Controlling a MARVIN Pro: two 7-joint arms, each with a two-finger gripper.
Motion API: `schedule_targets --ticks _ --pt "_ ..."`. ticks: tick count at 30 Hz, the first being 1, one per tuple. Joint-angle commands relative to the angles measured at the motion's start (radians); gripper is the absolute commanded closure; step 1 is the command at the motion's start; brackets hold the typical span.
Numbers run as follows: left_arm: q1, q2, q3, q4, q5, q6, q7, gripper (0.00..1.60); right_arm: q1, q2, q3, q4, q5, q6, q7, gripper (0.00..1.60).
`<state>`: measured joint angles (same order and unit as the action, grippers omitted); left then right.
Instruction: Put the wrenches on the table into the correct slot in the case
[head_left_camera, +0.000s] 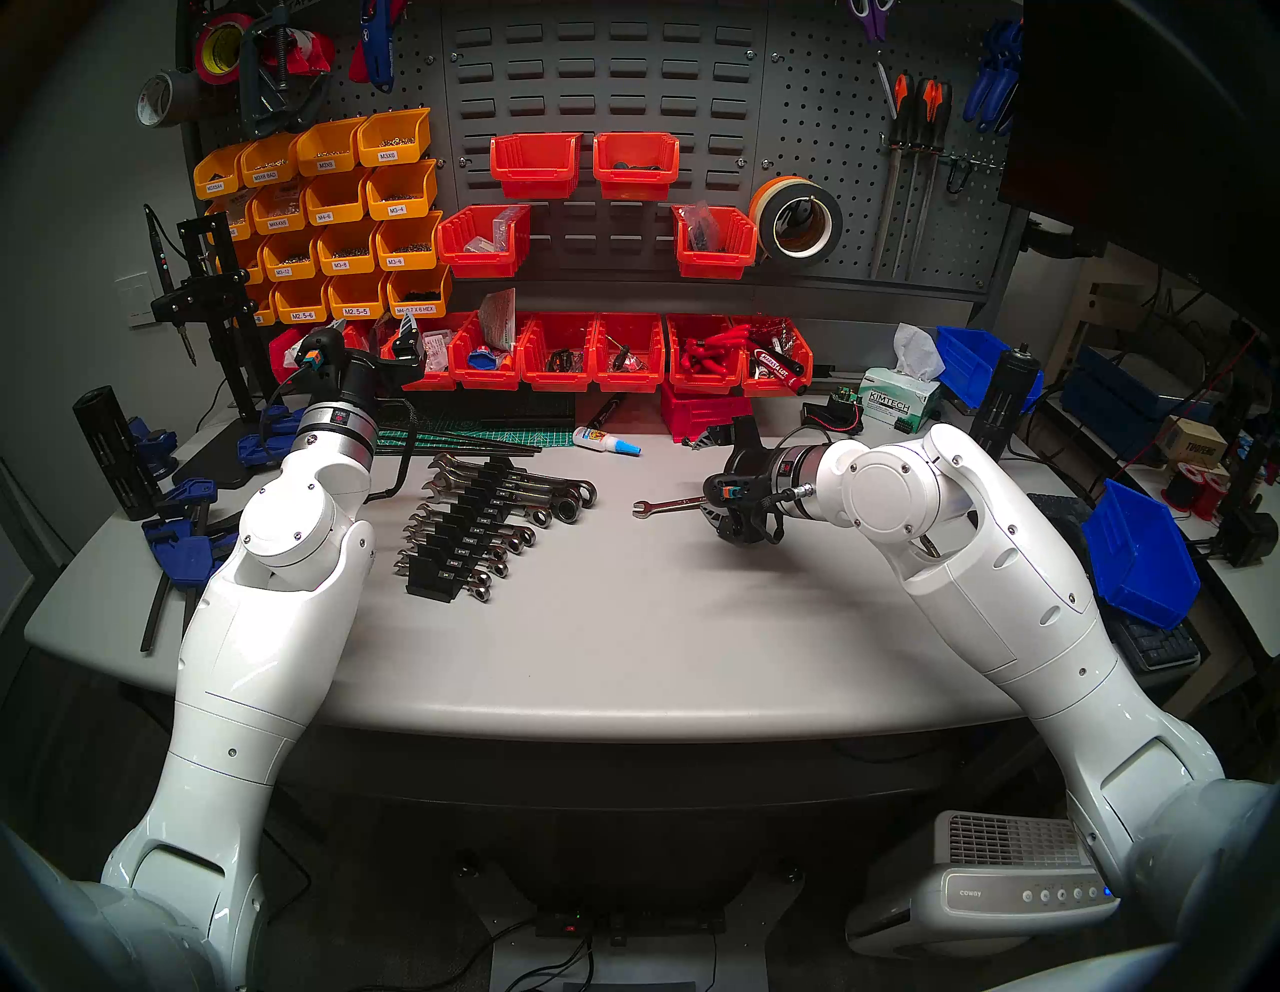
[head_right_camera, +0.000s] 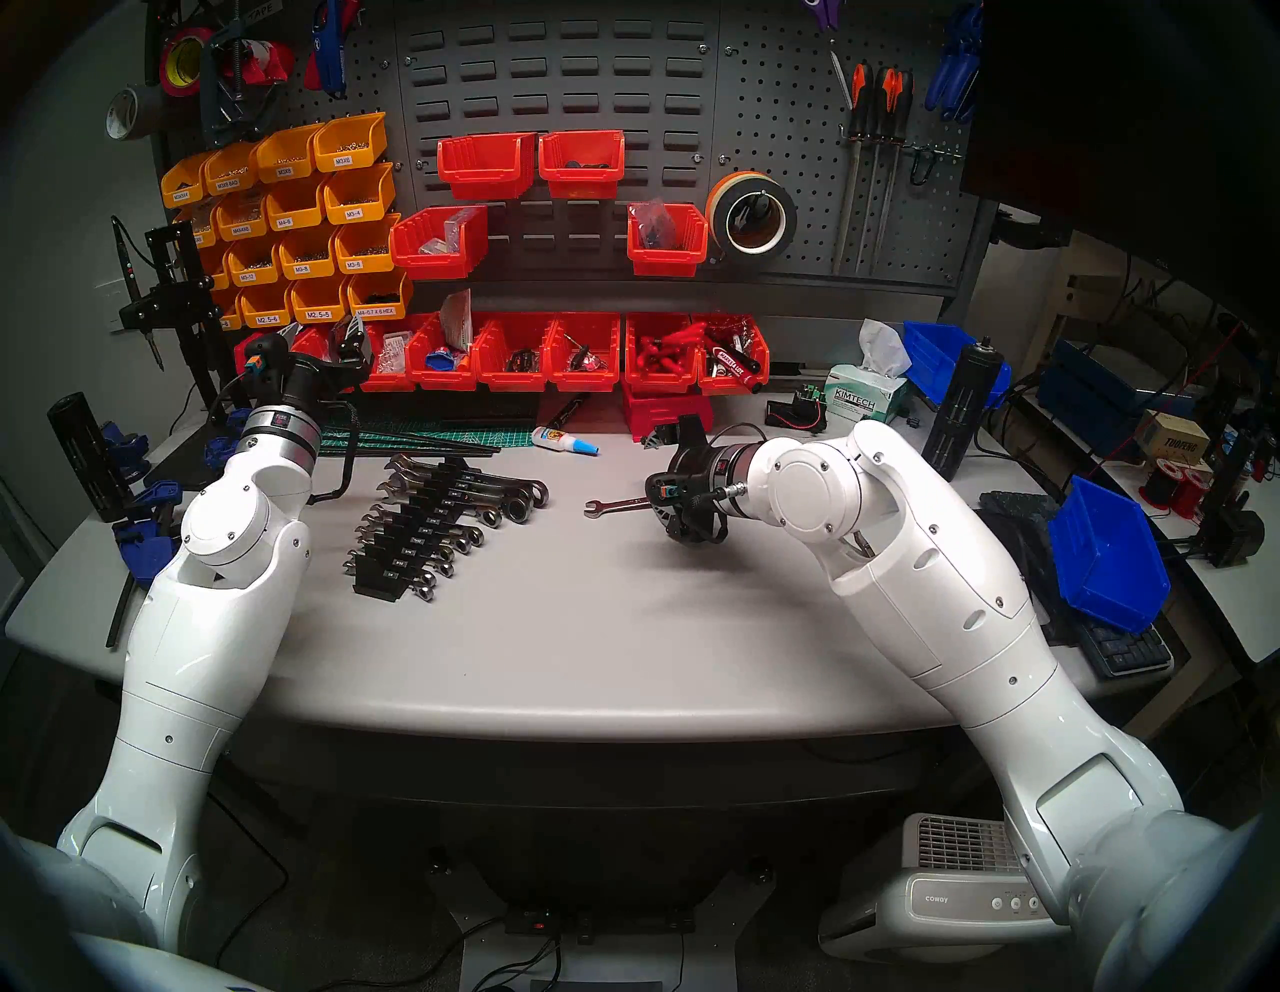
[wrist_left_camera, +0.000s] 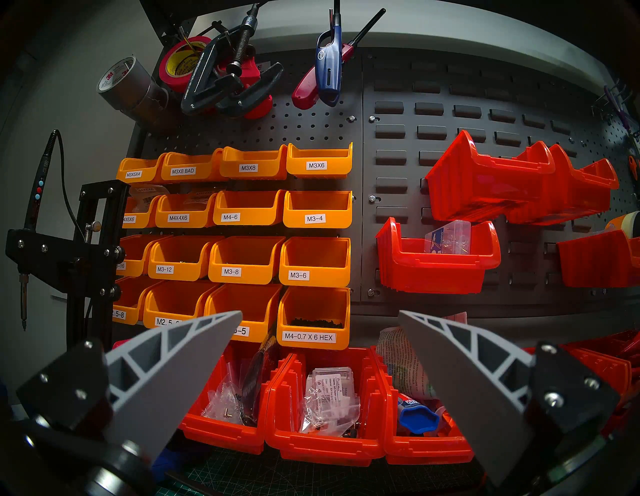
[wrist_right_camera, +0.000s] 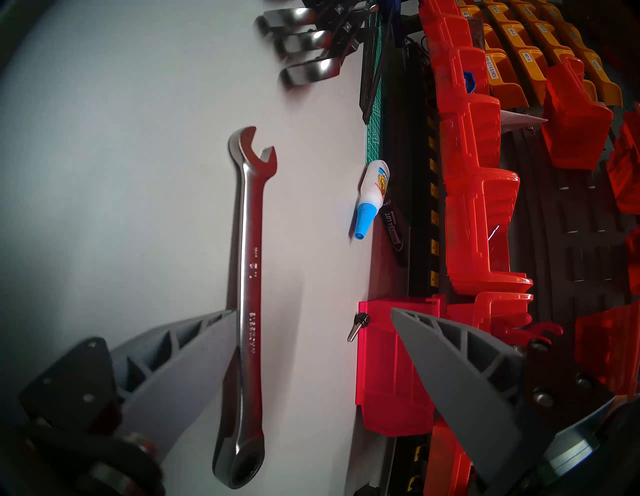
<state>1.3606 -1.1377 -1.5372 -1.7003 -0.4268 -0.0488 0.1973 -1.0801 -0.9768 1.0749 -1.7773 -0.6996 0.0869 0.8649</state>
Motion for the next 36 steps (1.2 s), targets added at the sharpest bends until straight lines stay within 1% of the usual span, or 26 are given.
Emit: schedule_targets --ticks 1,11,17,36 --pt "-0.032 0.001 -0.008 -0.028 0.0 -0.012 0.0 0.0 -0.01 0.021 0.007 0.002 -0.019 0.02 -0.002 0.0" --pt "-0.032 0.001 -0.008 -0.028 0.0 -0.011 0.0 0.0 -0.013 0.039 0.018 -0.004 -0.018 0.021 0.001 0.0" --pt "-0.032 0.001 -0.008 -0.028 0.0 -0.011 0.0 0.0 -0.018 0.047 0.026 0.0 -0.009 0.008 0.004 0.0" --pt "-0.032 0.001 -0.008 -0.028 0.0 -0.012 0.0 0.0 0.004 0.018 0.005 0.046 -0.031 -0.034 -0.012 0.0"
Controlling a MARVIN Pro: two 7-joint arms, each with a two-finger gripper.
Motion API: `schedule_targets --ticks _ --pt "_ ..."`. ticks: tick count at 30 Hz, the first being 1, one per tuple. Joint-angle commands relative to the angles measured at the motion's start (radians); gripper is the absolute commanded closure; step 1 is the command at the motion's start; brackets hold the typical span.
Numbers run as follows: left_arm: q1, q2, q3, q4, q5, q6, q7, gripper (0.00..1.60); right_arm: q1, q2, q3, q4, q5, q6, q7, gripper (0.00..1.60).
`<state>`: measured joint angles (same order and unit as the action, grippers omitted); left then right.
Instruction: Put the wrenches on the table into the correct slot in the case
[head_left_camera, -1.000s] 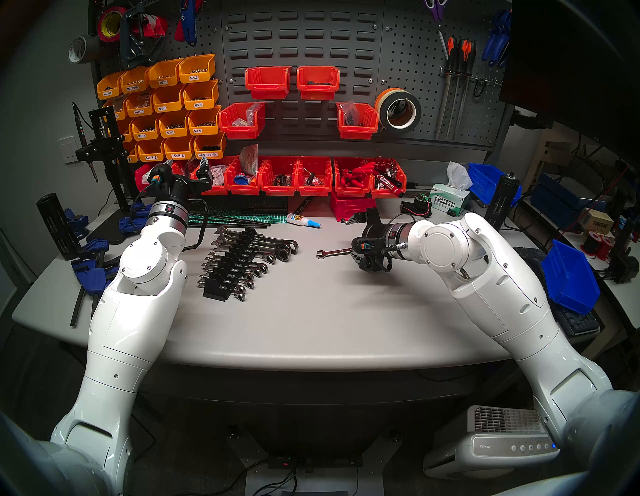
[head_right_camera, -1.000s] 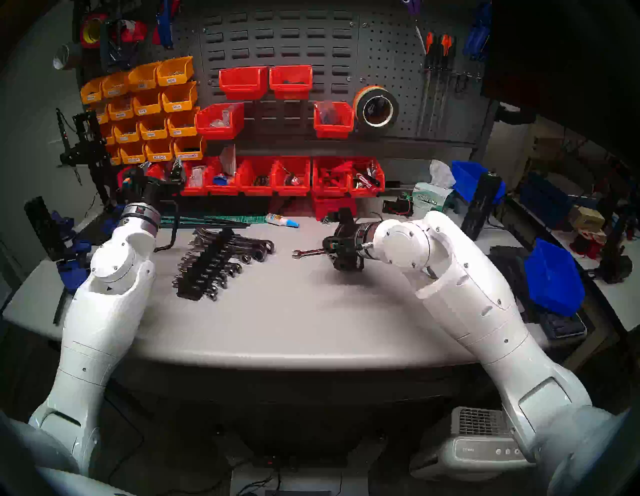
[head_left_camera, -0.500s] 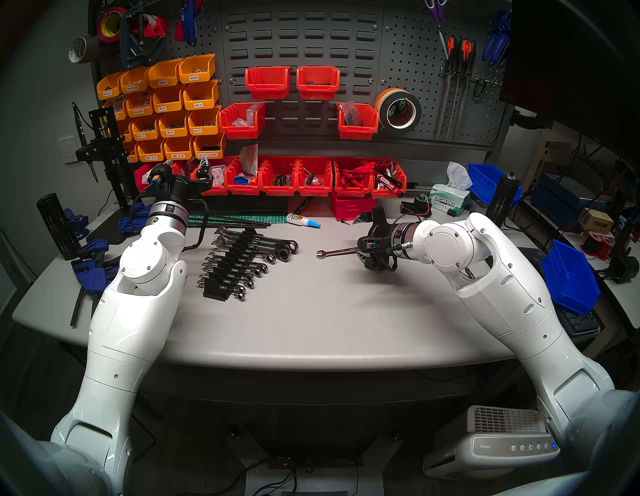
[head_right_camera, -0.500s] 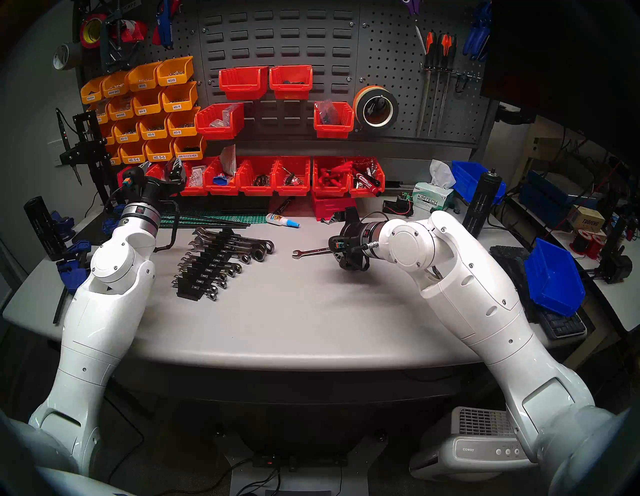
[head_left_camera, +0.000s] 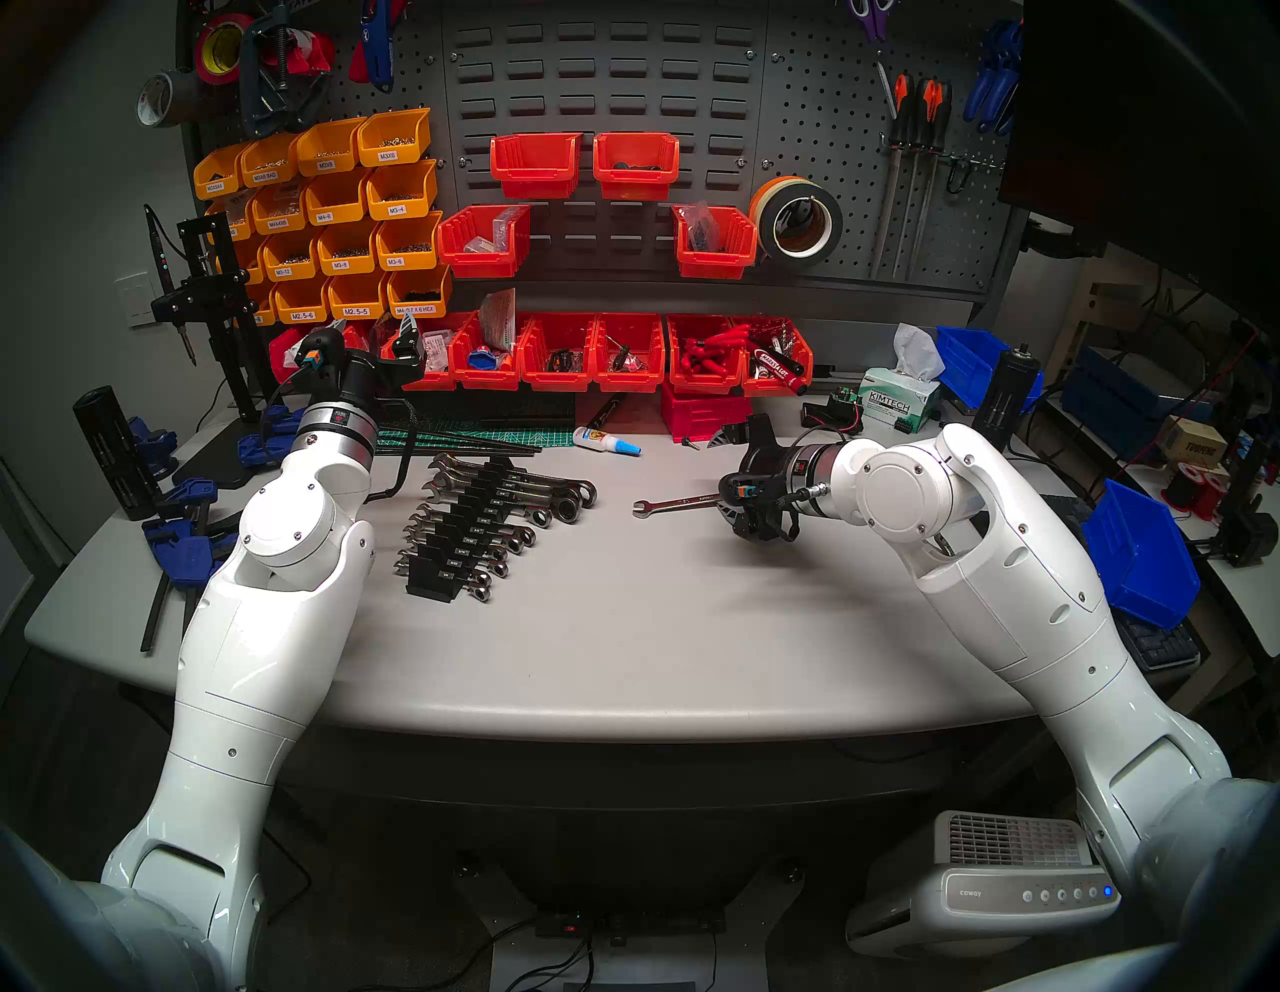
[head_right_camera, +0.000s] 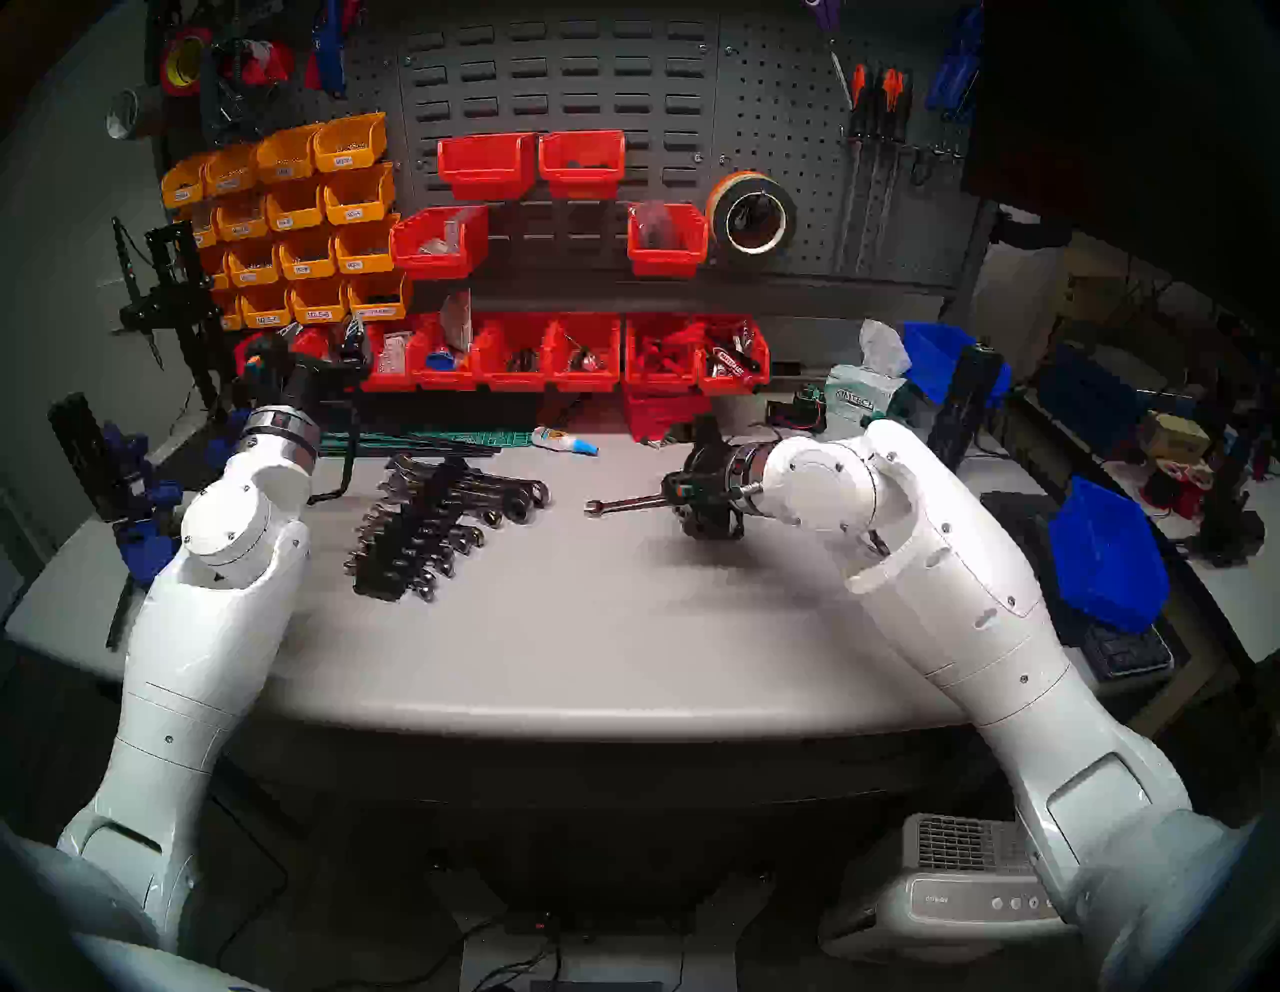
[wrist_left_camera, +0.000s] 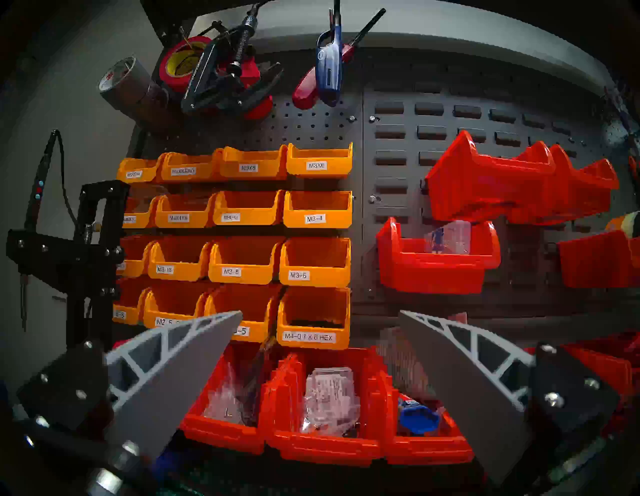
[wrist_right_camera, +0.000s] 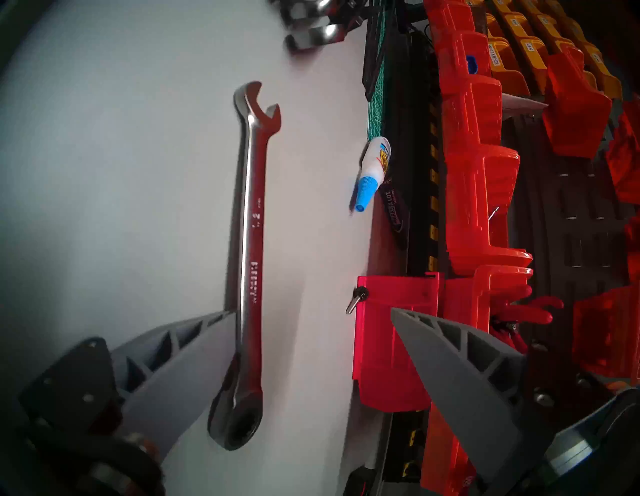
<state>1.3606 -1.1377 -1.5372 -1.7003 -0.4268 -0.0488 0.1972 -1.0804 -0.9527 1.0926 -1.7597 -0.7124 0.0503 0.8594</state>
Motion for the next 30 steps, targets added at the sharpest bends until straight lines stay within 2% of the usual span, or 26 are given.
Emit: schedule_targets --ticks 1,19,30 --pt "-0.032 0.001 -0.008 -0.028 0.0 -0.012 0.0 0.0 0.006 -0.008 -0.014 0.03 -0.02 0.002 -0.007 0.0" --pt "-0.032 0.001 -0.008 -0.028 0.0 -0.012 0.0 0.0 0.025 -0.035 -0.03 0.059 -0.027 -0.008 -0.005 0.0" --pt "-0.032 0.001 -0.008 -0.028 0.0 -0.011 0.0 0.0 0.027 -0.031 -0.025 0.065 0.0 -0.034 0.021 0.0"
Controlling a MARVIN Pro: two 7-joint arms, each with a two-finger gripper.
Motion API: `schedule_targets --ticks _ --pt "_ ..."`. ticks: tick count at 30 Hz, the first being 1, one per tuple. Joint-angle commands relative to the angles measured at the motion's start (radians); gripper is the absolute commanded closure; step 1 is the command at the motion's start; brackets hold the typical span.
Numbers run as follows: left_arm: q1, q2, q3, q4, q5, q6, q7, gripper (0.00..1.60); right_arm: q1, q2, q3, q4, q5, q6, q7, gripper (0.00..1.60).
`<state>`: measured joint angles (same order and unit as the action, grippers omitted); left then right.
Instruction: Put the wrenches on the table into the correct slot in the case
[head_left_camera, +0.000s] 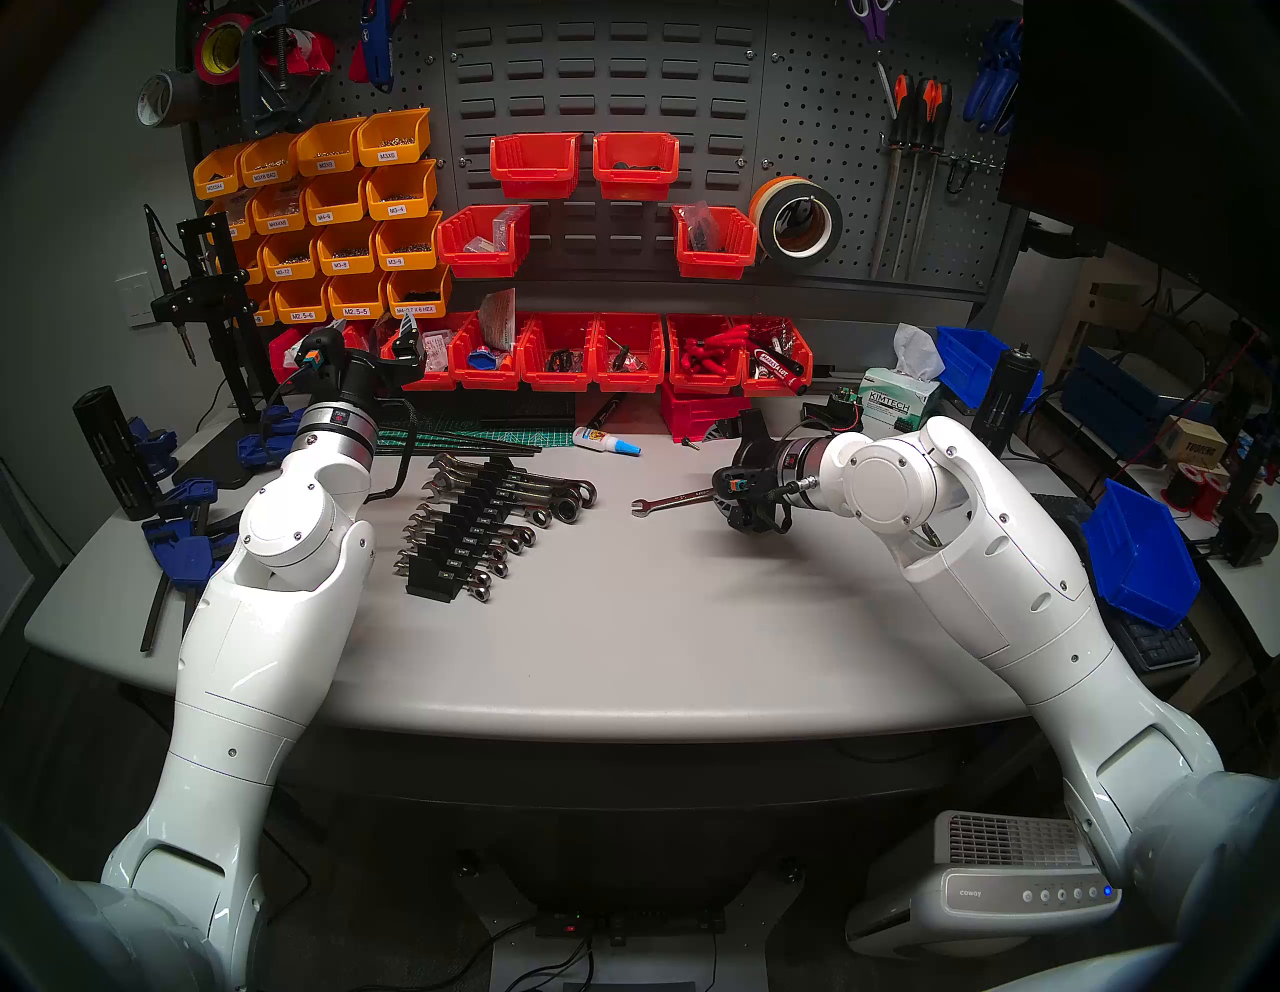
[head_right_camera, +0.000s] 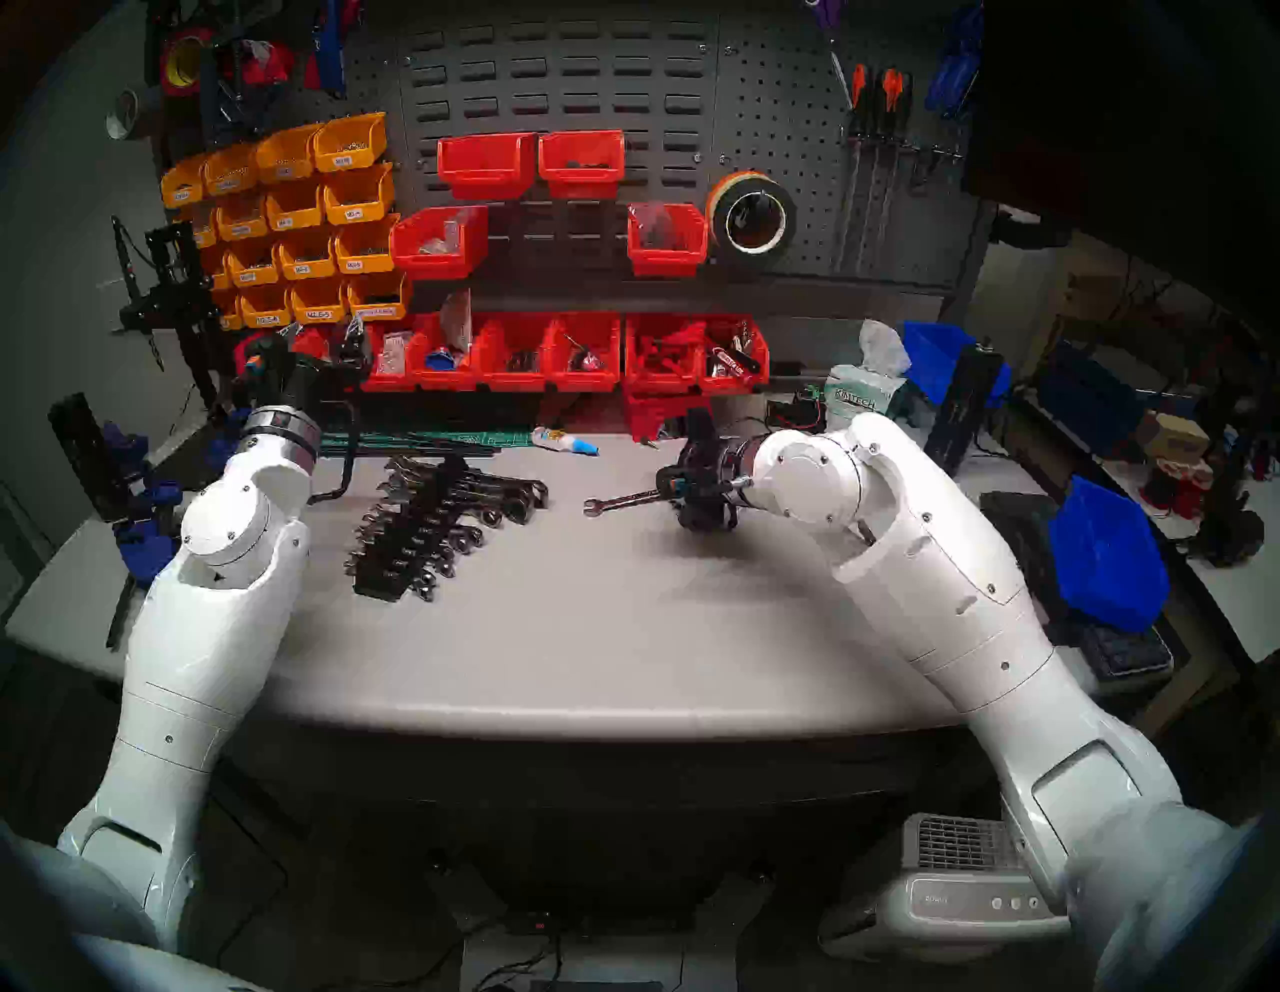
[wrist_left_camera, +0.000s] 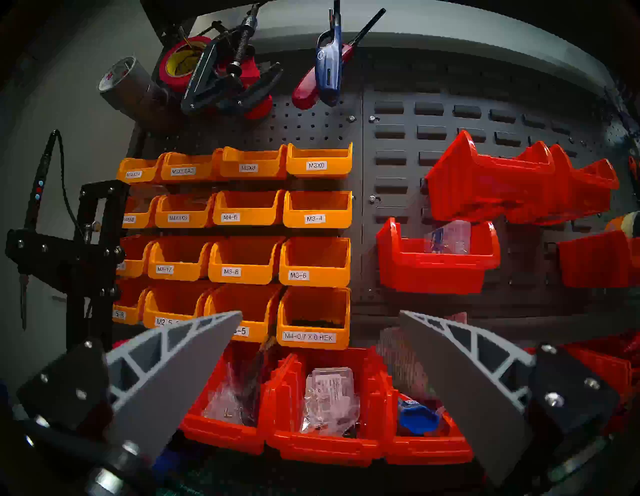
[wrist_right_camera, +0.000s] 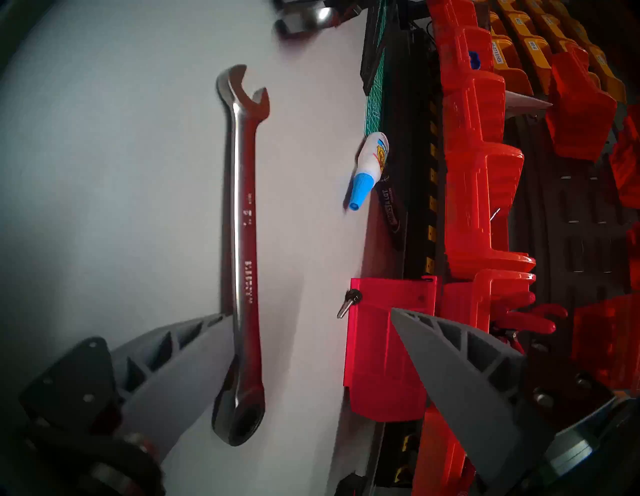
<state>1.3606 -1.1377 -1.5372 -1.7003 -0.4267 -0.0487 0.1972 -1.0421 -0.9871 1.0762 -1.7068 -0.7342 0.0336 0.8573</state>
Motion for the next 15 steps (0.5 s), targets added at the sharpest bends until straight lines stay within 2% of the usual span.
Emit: schedule_targets --ticks 1,2,3,15 --pt "-0.032 0.001 -0.008 -0.028 0.0 -0.011 0.0 0.0 -0.014 0.003 -0.009 0.014 0.025 -0.021 0.022 0.88" --pt "-0.032 0.001 -0.008 -0.028 0.0 -0.011 0.0 0.0 -0.015 0.004 -0.008 0.016 0.031 -0.029 0.023 1.5" --pt "-0.032 0.001 -0.008 -0.028 0.0 -0.012 0.0 0.0 -0.016 0.005 -0.007 0.016 0.033 -0.031 0.024 1.6" --pt "-0.032 0.001 -0.008 -0.028 0.0 -0.012 0.0 0.0 -0.021 0.013 -0.004 0.014 0.044 -0.039 0.025 1.6"
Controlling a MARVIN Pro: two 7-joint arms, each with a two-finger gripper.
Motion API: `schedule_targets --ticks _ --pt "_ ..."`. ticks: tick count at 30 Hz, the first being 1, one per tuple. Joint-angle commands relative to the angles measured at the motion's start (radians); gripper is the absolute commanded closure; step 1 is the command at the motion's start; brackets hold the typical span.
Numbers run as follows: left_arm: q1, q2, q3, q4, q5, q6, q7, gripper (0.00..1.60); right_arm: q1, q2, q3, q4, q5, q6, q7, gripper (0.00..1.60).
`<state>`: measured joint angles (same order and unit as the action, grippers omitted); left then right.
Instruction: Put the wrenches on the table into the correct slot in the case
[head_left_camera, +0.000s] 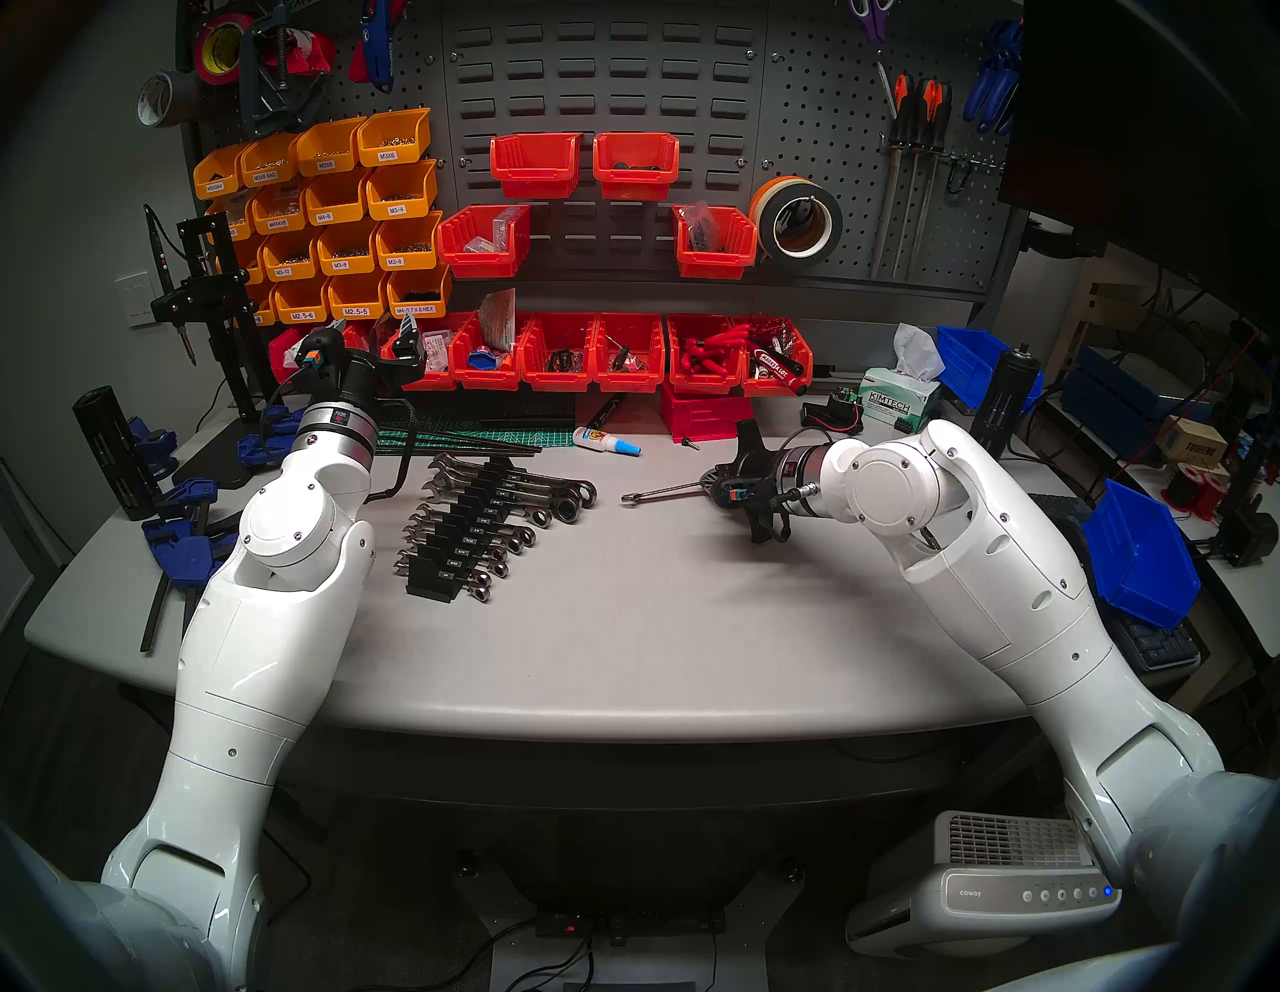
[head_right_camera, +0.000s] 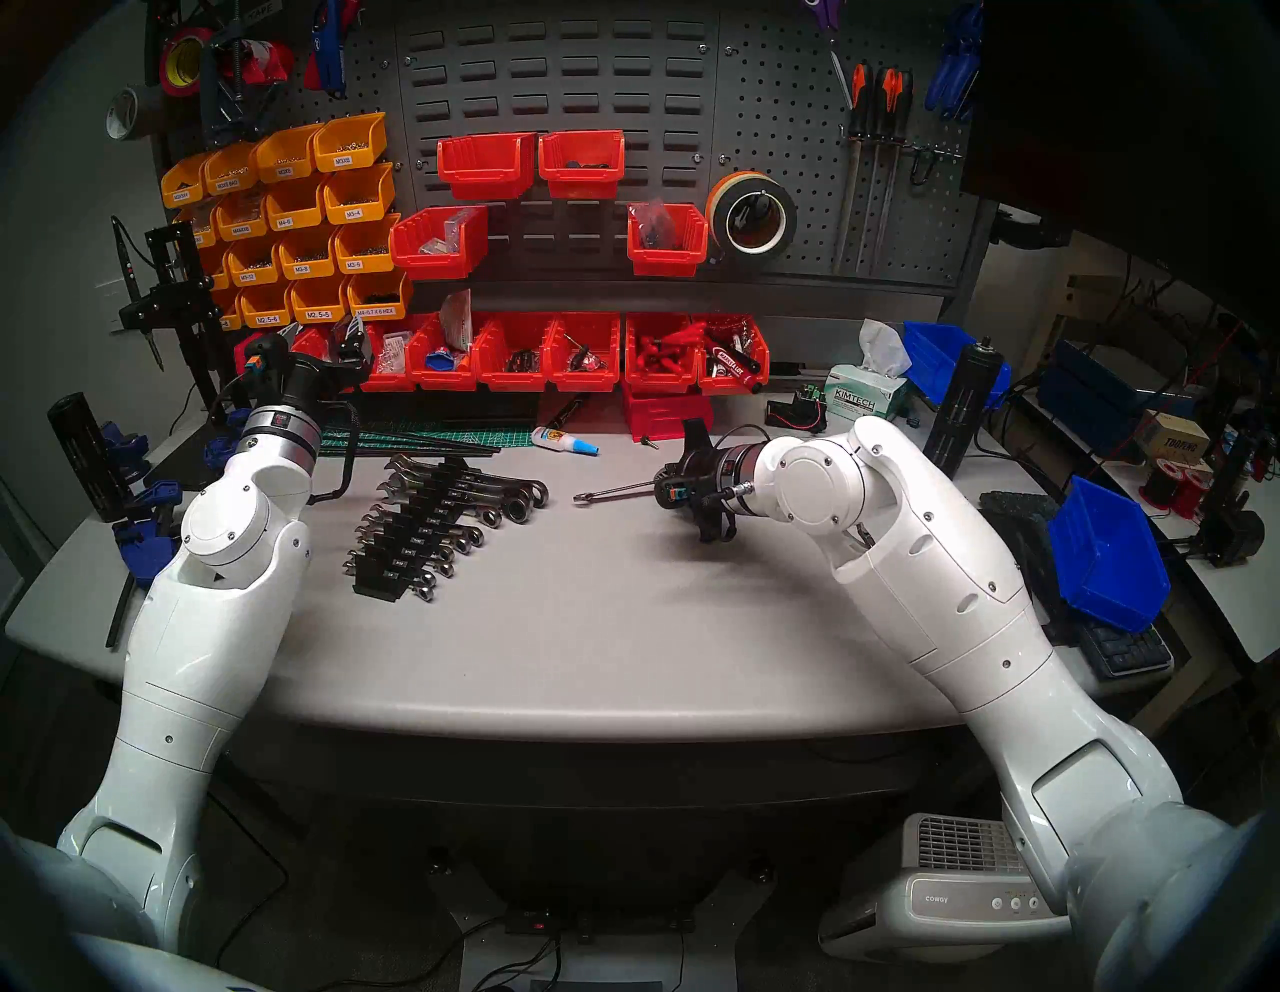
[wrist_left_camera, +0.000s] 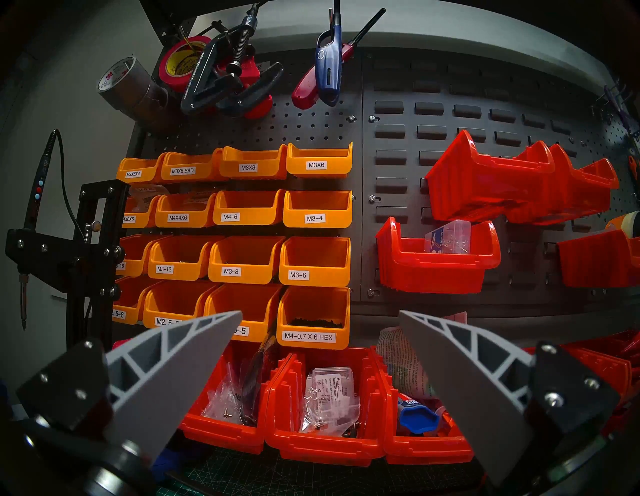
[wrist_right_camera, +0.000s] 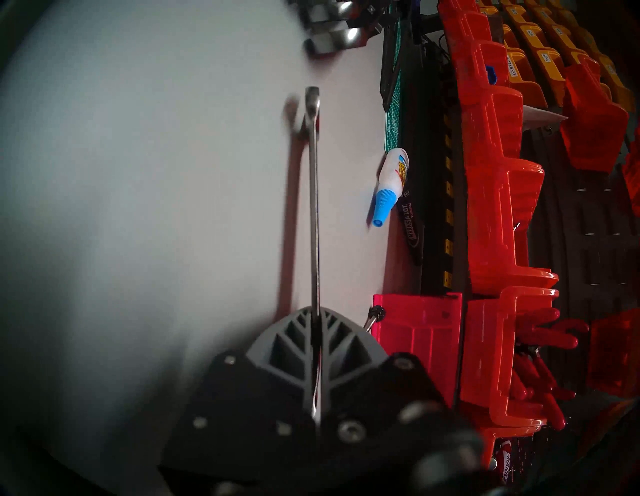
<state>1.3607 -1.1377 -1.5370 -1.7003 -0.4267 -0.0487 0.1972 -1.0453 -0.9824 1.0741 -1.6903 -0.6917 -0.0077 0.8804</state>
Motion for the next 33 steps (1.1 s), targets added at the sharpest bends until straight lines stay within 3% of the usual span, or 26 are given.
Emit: schedule_targets --ticks 1,33 --pt "-0.032 0.001 -0.008 -0.028 0.0 -0.012 0.0 0.0 -0.018 0.01 -0.001 -0.003 0.002 0.002 0.001 1.6" --pt "-0.032 0.001 -0.008 -0.028 0.0 -0.012 0.0 0.0 -0.037 0.059 0.052 -0.025 0.064 -0.048 -0.028 1.6"
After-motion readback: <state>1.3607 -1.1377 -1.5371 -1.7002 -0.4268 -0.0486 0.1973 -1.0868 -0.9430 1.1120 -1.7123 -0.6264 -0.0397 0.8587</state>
